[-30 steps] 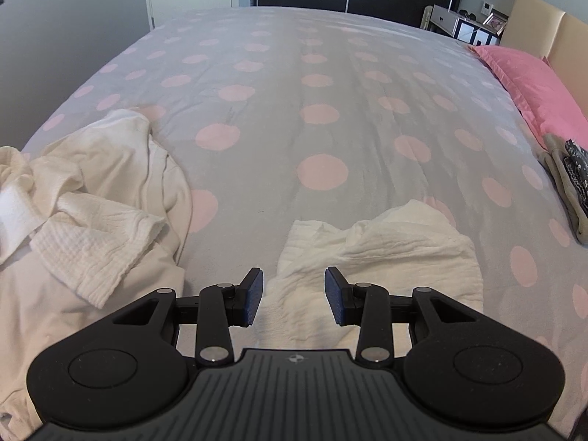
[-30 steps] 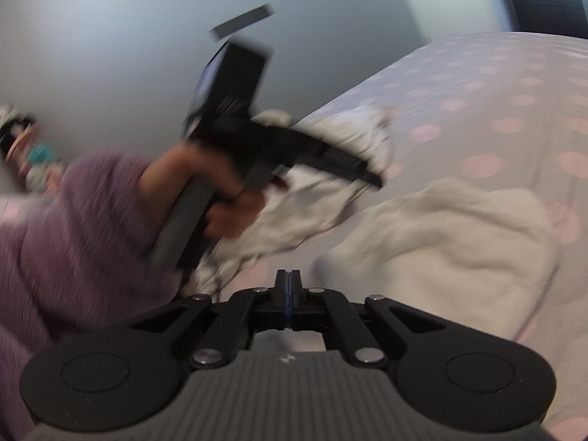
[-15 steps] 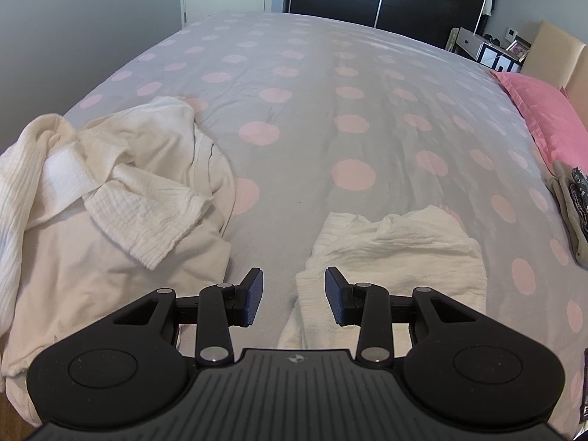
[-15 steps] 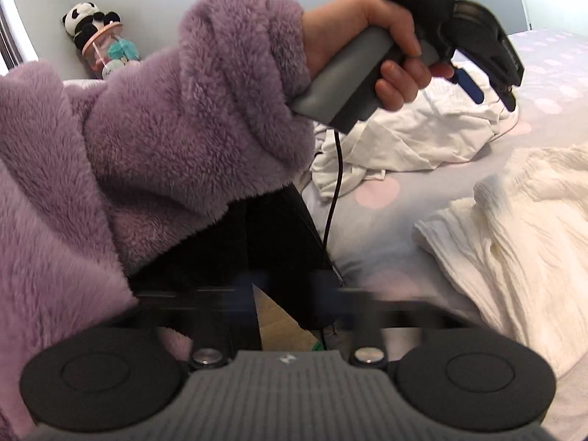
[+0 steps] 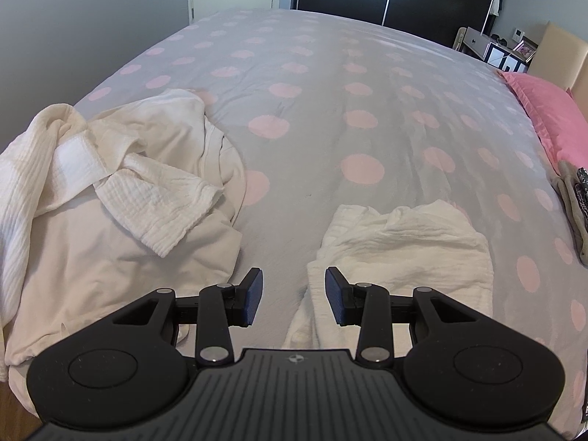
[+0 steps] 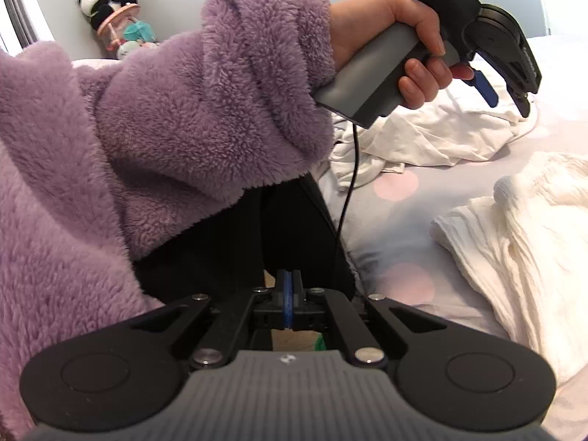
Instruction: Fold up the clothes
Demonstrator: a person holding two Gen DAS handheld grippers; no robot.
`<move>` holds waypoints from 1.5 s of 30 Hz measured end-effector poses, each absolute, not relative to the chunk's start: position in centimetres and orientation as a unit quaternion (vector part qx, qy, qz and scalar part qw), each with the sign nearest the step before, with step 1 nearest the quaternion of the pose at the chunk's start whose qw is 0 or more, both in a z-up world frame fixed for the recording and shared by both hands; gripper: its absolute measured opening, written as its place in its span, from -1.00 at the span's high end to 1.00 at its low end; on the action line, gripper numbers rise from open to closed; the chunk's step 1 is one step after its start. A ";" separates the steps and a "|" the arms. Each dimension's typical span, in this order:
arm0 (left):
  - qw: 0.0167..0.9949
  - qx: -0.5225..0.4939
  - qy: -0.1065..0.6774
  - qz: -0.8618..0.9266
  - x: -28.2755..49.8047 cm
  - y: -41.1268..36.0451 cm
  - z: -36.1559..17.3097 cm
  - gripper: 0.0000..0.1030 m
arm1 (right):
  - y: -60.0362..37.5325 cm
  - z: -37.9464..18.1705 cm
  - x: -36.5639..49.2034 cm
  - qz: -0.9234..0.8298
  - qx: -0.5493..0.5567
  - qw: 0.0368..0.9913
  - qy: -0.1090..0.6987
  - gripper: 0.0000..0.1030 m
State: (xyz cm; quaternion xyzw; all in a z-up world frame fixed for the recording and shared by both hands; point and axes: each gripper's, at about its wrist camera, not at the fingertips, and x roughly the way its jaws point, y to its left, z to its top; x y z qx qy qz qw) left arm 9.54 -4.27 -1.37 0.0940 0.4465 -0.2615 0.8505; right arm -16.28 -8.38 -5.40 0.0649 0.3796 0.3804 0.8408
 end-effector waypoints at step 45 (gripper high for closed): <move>0.763 0.121 0.532 -0.346 14.2 -8.6 -13.4 -0.29 | -29.9 -14.0 -6.3 -0.119 0.276 0.863 0.407 -0.52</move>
